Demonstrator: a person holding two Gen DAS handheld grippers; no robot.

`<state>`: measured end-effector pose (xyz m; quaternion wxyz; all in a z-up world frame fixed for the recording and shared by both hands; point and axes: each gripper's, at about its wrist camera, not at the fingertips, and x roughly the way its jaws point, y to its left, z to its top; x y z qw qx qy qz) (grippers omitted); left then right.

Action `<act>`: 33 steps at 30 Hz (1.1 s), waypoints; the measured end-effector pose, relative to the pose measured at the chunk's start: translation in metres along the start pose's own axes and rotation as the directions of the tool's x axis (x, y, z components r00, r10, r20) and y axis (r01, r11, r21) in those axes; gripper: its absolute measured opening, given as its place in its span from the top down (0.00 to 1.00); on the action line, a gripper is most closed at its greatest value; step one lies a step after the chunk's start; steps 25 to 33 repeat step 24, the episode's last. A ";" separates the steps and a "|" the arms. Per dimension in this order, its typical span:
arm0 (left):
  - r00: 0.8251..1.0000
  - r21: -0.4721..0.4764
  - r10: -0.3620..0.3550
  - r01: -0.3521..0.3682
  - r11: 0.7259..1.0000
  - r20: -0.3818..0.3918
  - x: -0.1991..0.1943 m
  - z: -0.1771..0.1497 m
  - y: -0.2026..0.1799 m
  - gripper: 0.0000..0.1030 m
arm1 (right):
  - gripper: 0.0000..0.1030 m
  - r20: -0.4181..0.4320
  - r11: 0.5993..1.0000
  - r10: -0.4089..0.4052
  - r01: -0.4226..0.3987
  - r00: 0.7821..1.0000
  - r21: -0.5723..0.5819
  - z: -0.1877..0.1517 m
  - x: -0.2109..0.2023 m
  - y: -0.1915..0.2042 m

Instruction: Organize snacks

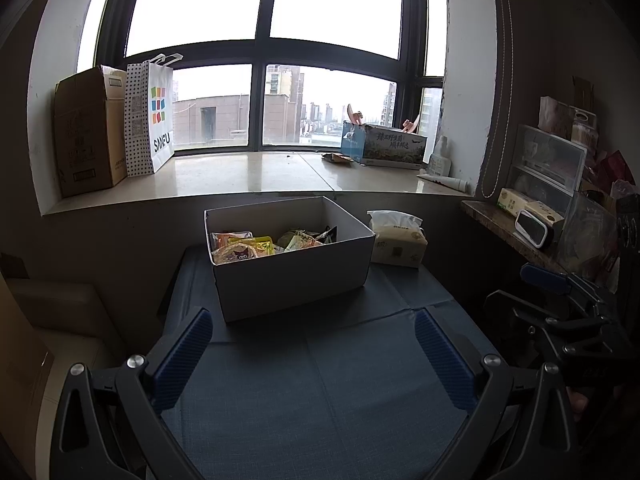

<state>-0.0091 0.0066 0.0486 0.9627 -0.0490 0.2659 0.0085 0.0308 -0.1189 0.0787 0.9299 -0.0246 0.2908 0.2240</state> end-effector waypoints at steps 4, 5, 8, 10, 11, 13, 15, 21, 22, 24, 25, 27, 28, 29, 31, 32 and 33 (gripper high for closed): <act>1.000 0.000 0.000 0.000 1.000 -0.001 0.000 0.000 0.000 0.00 | 0.00 -0.001 1.000 -0.002 0.002 1.000 0.001 0.000 0.000 0.000; 1.000 0.001 0.000 0.000 1.000 -0.001 0.000 0.000 0.000 0.00 | 0.00 -0.001 1.000 -0.001 0.001 1.000 0.001 0.000 0.000 0.000; 1.000 0.001 -0.001 0.001 1.000 -0.001 0.000 0.000 0.000 0.00 | 0.00 -0.001 1.000 -0.001 0.001 1.000 0.000 0.000 0.000 0.000; 1.000 0.001 -0.001 0.001 1.000 -0.002 0.000 0.000 0.000 0.00 | 0.00 -0.001 1.000 -0.002 0.002 1.000 0.001 0.000 0.000 0.001; 1.000 0.002 -0.001 0.001 1.000 -0.002 0.000 0.000 -0.001 0.00 | 0.00 0.000 1.000 -0.002 0.002 1.000 0.001 0.000 0.000 0.000; 1.000 0.003 -0.003 0.003 1.000 -0.002 0.001 -0.001 -0.001 0.00 | 0.00 0.000 1.000 -0.002 0.002 1.000 0.002 0.000 0.000 0.001; 1.000 0.004 -0.006 0.006 1.000 -0.002 0.001 -0.001 -0.001 0.00 | 0.00 -0.001 1.000 -0.002 0.002 1.000 0.001 0.000 0.000 0.000; 1.000 0.004 -0.013 0.013 1.000 -0.001 0.001 -0.001 -0.001 0.00 | 0.00 -0.002 1.000 -0.001 0.001 1.000 0.001 0.000 0.000 0.000; 1.000 0.005 -0.018 0.018 1.000 0.002 0.000 -0.002 -0.002 0.00 | 0.00 -0.002 1.000 -0.002 0.002 1.000 0.001 0.000 0.000 0.000; 1.000 0.005 -0.021 0.021 1.000 0.007 -0.001 -0.001 -0.001 0.00 | 0.00 -0.002 1.000 -0.003 0.003 1.000 0.001 0.000 0.000 0.001; 1.000 0.005 -0.021 0.021 1.000 0.007 -0.001 -0.001 -0.001 0.00 | 0.00 -0.002 1.000 -0.003 0.003 1.000 0.001 0.000 0.000 0.001; 1.000 0.005 -0.021 0.021 1.000 0.007 -0.001 -0.001 -0.001 0.00 | 0.00 -0.002 1.000 -0.003 0.003 1.000 0.001 0.000 0.000 0.001; 1.000 0.005 -0.021 0.021 1.000 0.007 -0.001 -0.001 -0.001 0.00 | 0.00 -0.002 1.000 -0.003 0.003 1.000 0.001 0.000 0.000 0.001; 1.000 0.005 -0.021 0.021 1.000 0.007 -0.001 -0.001 -0.001 0.00 | 0.00 -0.002 1.000 -0.003 0.003 1.000 0.001 0.000 0.000 0.001; 1.000 0.005 -0.021 0.021 1.000 0.007 -0.001 -0.001 -0.001 0.00 | 0.00 -0.002 1.000 -0.003 0.003 1.000 0.001 0.000 0.000 0.001; 1.000 0.005 -0.021 0.021 1.000 0.007 -0.001 -0.001 -0.001 0.00 | 0.00 -0.002 1.000 -0.003 0.003 1.000 0.001 0.000 0.000 0.001; 1.000 0.005 -0.021 0.021 1.000 0.007 -0.001 -0.001 -0.001 0.00 | 0.00 -0.002 1.000 -0.003 0.003 1.000 0.001 0.000 0.000 0.001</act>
